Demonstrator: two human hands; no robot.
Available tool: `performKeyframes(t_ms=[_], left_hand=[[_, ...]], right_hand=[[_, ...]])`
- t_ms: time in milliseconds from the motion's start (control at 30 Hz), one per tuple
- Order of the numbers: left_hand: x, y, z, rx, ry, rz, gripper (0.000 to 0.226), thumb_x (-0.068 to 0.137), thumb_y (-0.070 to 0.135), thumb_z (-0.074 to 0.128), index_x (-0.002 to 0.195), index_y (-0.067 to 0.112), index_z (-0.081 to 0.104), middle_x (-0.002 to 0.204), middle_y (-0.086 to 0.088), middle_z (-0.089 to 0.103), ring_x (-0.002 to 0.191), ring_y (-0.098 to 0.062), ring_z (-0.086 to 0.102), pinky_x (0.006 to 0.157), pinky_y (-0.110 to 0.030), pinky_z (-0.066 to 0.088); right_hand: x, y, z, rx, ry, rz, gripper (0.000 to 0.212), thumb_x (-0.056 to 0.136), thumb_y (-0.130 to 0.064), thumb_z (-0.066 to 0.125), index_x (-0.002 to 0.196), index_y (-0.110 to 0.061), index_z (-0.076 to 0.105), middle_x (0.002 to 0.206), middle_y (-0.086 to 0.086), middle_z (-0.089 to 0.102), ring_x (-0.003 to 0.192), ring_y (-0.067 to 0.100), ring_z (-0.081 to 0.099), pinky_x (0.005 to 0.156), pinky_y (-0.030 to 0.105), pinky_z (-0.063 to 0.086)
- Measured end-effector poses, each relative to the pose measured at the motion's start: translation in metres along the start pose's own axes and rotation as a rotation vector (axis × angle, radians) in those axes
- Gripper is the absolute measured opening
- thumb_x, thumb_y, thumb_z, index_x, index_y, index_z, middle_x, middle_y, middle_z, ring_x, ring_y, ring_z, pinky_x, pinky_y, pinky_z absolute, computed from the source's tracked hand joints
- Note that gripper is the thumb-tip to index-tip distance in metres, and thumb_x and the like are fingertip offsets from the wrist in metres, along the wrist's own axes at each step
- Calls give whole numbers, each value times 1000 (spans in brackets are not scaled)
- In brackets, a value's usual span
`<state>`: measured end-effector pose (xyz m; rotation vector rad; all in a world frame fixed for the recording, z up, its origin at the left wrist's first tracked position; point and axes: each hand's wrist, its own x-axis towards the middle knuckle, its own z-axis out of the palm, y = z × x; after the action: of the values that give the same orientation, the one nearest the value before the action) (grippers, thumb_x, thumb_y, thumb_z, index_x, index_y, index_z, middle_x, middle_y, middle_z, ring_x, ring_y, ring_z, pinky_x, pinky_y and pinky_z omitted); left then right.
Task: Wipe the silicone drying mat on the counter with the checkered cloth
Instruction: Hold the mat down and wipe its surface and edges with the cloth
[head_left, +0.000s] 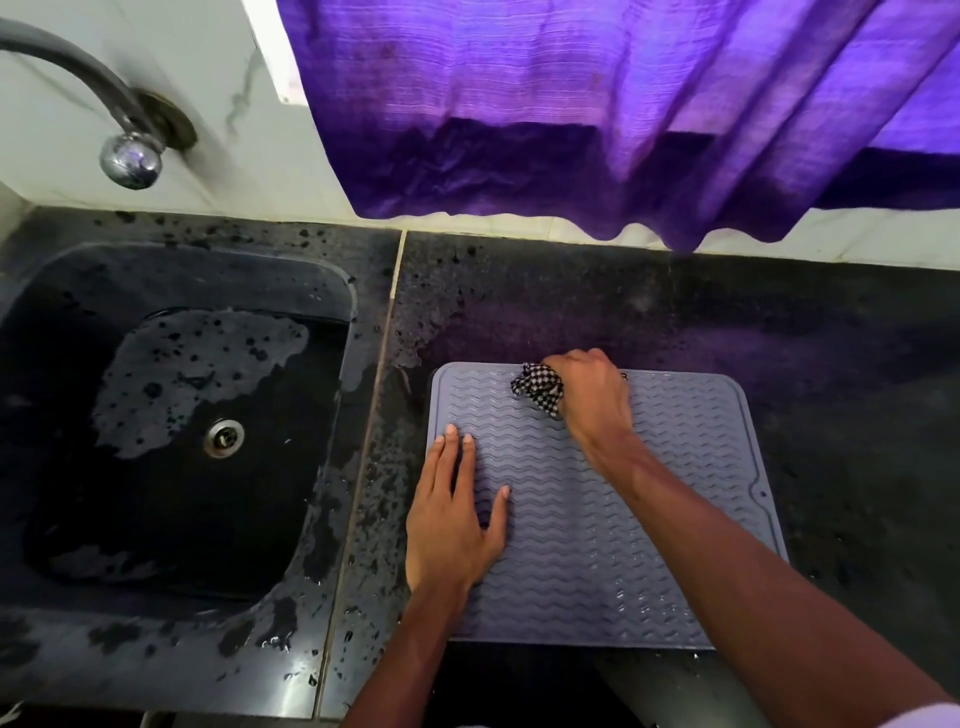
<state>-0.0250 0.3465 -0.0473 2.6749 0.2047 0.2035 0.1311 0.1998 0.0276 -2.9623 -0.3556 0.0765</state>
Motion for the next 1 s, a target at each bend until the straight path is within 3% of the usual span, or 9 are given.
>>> performKeyframes(t_ms=[200, 400, 567, 667, 767, 833, 933, 1000], left_hand=[[0, 2, -4, -80, 3, -24, 69, 95, 49, 52, 150, 9, 41, 159, -6, 36, 148, -20, 31, 116, -35, 36], [2, 8, -14, -210, 24, -62, 61, 100, 34, 43, 152, 4, 32, 158, -9, 37, 145, -20, 36, 117, -35, 35], [1, 10, -21, -351, 76, -78, 63, 96, 8, 51, 153, 4, 24, 161, -9, 28, 147, -19, 33, 116, -17, 28], [1, 12, -25, -438, 110, -111, 63, 94, 4, 48, 152, 0, 25, 161, -13, 25, 147, -23, 31, 113, -6, 19], [1, 13, -27, -501, 194, -99, 58, 92, 3, 44, 146, -11, 30, 156, -25, 27, 147, -31, 29, 119, -17, 18], [1, 13, -28, -533, 232, -102, 58, 87, 0, 42, 143, -13, 32, 154, -27, 28, 146, -31, 29, 122, -24, 19], [0, 12, -29, -571, 230, -97, 66, 77, 0, 38, 141, -14, 34, 152, -28, 28, 145, -29, 28, 122, -26, 18], [0, 12, -29, -581, 220, -106, 69, 73, -8, 40, 141, -14, 33, 152, -28, 28, 145, -29, 28, 122, -24, 17]], right_hand=[[11, -40, -4, 100, -21, -80, 35, 80, -4, 63, 111, -20, 63, 102, 4, 69, 99, 29, 61, 76, 40, 54], [12, -77, 13, 20, -21, -138, 32, 85, -1, 58, 111, -16, 65, 104, 5, 69, 103, 27, 57, 79, 38, 50], [17, -80, 7, 9, -51, -146, 32, 84, 3, 59, 109, -14, 68, 102, 8, 69, 101, 29, 59, 80, 40, 53], [19, -83, -2, 62, -101, -147, 33, 82, 1, 60, 107, -18, 70, 100, 8, 70, 101, 30, 63, 79, 39, 54], [4, -89, 0, 122, -130, -149, 33, 80, -3, 62, 106, -23, 71, 97, 9, 71, 98, 31, 65, 77, 39, 54], [-9, -93, 5, 112, -143, -135, 35, 82, -6, 64, 112, -24, 70, 106, 6, 70, 105, 31, 64, 83, 39, 54], [-15, -92, 8, 121, -124, -133, 40, 84, -9, 64, 121, -26, 66, 120, 3, 67, 115, 29, 59, 92, 39, 51], [-13, -88, 3, 136, -162, -140, 34, 85, -8, 62, 114, -26, 68, 113, 3, 68, 110, 29, 62, 89, 38, 52]])
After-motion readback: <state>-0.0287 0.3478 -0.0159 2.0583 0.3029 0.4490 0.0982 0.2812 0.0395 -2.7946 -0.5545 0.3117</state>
